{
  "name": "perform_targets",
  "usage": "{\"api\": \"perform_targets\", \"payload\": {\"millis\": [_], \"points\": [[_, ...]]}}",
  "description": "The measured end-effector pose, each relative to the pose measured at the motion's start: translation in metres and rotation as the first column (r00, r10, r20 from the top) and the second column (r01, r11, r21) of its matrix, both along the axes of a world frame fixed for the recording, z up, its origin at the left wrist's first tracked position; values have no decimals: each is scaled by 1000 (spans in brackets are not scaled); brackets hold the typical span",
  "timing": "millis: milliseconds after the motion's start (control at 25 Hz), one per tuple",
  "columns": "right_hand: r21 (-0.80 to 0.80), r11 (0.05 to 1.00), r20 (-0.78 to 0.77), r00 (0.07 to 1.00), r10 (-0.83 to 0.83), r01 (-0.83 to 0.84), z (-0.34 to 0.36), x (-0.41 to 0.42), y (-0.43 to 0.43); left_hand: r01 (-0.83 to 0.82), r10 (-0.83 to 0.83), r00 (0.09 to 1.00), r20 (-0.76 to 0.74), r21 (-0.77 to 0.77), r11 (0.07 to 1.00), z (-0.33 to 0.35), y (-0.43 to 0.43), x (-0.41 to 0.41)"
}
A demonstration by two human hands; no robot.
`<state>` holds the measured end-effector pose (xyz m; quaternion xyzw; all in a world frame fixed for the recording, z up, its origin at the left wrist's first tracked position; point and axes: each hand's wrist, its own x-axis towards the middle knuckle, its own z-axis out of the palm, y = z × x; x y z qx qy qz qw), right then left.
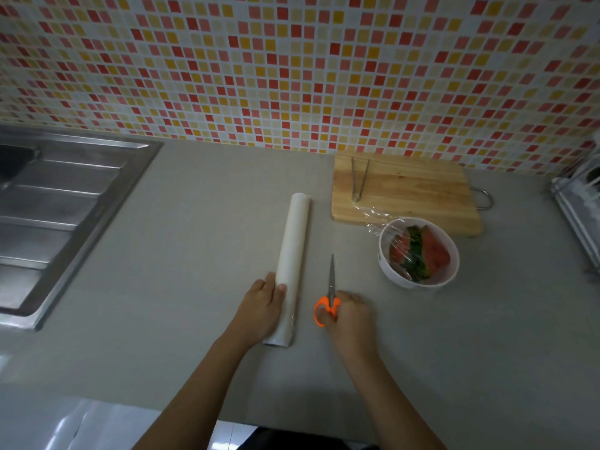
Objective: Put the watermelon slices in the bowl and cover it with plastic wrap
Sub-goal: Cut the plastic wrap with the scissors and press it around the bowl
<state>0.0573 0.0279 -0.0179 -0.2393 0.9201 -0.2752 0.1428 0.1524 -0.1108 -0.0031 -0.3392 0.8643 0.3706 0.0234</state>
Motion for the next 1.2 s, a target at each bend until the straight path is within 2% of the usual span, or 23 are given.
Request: {"api": "perform_targets", "payload": {"millis": [120, 200, 280, 320, 400, 440, 480, 520, 560, 600, 640, 680, 760, 840, 880, 960, 1000, 1040, 1160, 1200], "points": [[-212, 975, -35, 997, -76, 67, 19, 1, 13, -36, 38, 999, -16, 112, 993, -3, 1, 1], [-387, 907, -28, 981, -193, 167, 37, -11, 32, -127, 132, 990, -51, 94, 987, -1, 5, 1], [-491, 827, -59, 936, -346, 275, 48, -40, 60, -308, 293, 933, -207, -42, 951, 5, 14, 0], [-517, 790, -68, 904, -422, 330, 51, -59, 76, -357, 307, 893, -329, -105, 928, 10, 20, -4], [-525, 730, -28, 848, -529, 438, 49, -101, 102, -316, 205, 843, -497, -149, 937, 18, 38, -20], [-508, 712, 31, 836, -547, 485, 46, -121, 108, -257, 174, 839, -516, -93, 962, 19, 49, -34], [-467, 713, 108, 834, -540, 523, 42, -142, 111, -199, 193, 851, -488, 40, 979, 21, 62, -52], [-414, 736, 184, 841, -509, 536, 36, -163, 109, -168, 264, 874, -408, 255, 952, 24, 76, -73], [-374, 773, 267, 857, -440, 513, 31, -181, 105, -185, 364, 886, -288, 501, 846, 28, 89, -95], [-363, 805, 365, 867, -341, 469, 28, -195, 99, -237, 445, 883, -148, 678, 696, 31, 100, -115], [-378, 813, 485, 843, -234, 443, 26, -202, 94, -276, 483, 873, -58, 759, 590, 31, 108, -130], [-386, 810, 590, 793, -152, 442, 26, -204, 91, -277, 495, 868, -35, 793, 542, 30, 113, -141], [-396, 803, 664, 743, -83, 445, 26, -197, 96, -252, 521, 851, -64, 821, 512, 28, 113, -150], [-403, 787, 666, 739, -98, 467, 18, -185, 112, -260, 556, 828, -73, 828, 497, 24, 107, -156], [-397, 769, 683, 721, -118, 501, 11, -178, 121, -270, 562, 824, -66, 828, 492, 19, 102, -159], [-326, 730, 788, 599, -142, 601, -3, -163, 136, -285, 552, 833, -37, 827, 485, 15, 93, -166], [-282, 722, 813, 557, -170, 632, -8, -159, 140, -278, 522, 853, -34, 815, 508, 13, 89, -169], [-241, 733, 805, 553, -215, 636, -12, -159, 141, -249, 466, 883, -52, 789, 561, 12, 86, -172], [-162, 869, 535, 782, -321, 468, -10, -188, 143, -105, 252, 958, -135, 654, 749, 9, 81, -173], [-148, 892, 524, 799, -295, 426, -7, -199, 140, -93, 225, 964, -144, 608, 789, 8, 81, -173]]}}
